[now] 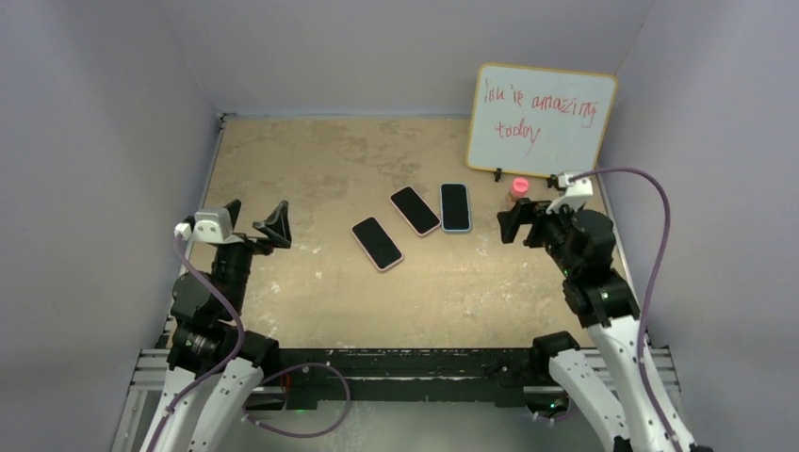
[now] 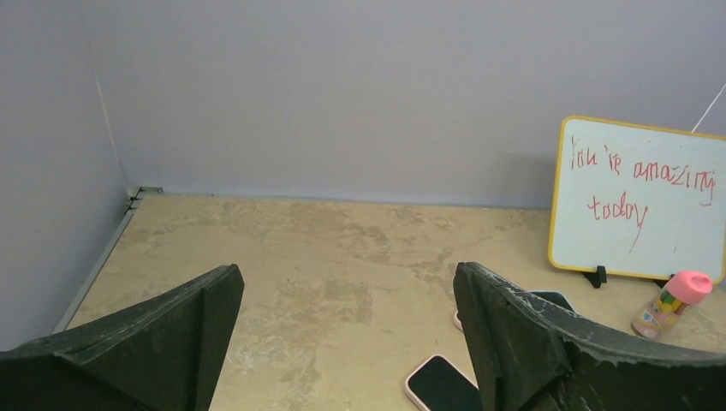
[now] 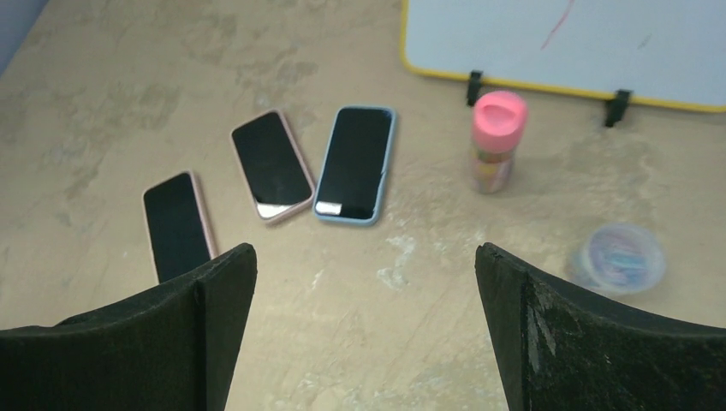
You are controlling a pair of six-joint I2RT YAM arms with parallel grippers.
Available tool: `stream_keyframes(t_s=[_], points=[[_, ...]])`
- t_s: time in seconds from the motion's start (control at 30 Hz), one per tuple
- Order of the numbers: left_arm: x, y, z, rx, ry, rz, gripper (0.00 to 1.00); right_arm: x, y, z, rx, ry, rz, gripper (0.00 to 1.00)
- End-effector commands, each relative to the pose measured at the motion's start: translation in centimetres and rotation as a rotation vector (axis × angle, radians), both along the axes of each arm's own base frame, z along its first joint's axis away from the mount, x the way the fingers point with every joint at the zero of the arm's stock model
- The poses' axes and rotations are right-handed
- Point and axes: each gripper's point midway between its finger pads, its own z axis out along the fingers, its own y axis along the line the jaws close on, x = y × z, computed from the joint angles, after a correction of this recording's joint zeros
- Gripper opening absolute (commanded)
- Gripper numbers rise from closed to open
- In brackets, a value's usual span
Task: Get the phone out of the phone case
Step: Pick up the phone at the center of the board.
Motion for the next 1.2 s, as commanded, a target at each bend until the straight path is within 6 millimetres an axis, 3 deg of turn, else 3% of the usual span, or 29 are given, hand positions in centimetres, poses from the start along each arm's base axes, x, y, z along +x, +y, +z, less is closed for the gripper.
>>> stream_keyframes(t_s=[0.0, 0.17, 0.6, 0.77, 0.97, 1.17], points=[[-0.8, 0.6, 1.3, -0.035, -0.046, 0.018, 1.00, 0.8, 3.9, -0.6, 0.053, 0.105, 0.187, 0.99], [-1.3, 0.7, 1.6, -0.045, -0.061, 0.017, 1.00, 2.4, 6.9, -4.6, -0.002, 0.249, 0.232, 0.99], [-1.5, 1.4, 1.5, -0.063, -0.057, 0.055, 0.99, 4.6, 18.7, -11.8, -0.065, 0.474, 0.389, 0.99], [-1.2, 1.2, 1.2, -0.062, -0.045, 0.051, 0.99, 5.0, 23.3, -15.7, -0.159, 0.575, 0.433, 0.99], [-1.1, 0.9, 1.0, -0.059, -0.037, 0.039, 0.99, 5.8, 26.9, -18.2, -0.272, 0.626, 0.462, 0.99], [-1.2, 0.8, 1.0, -0.060, -0.037, 0.032, 0.99, 6.6, 28.7, -20.1, -0.370, 0.676, 0.488, 0.99]])
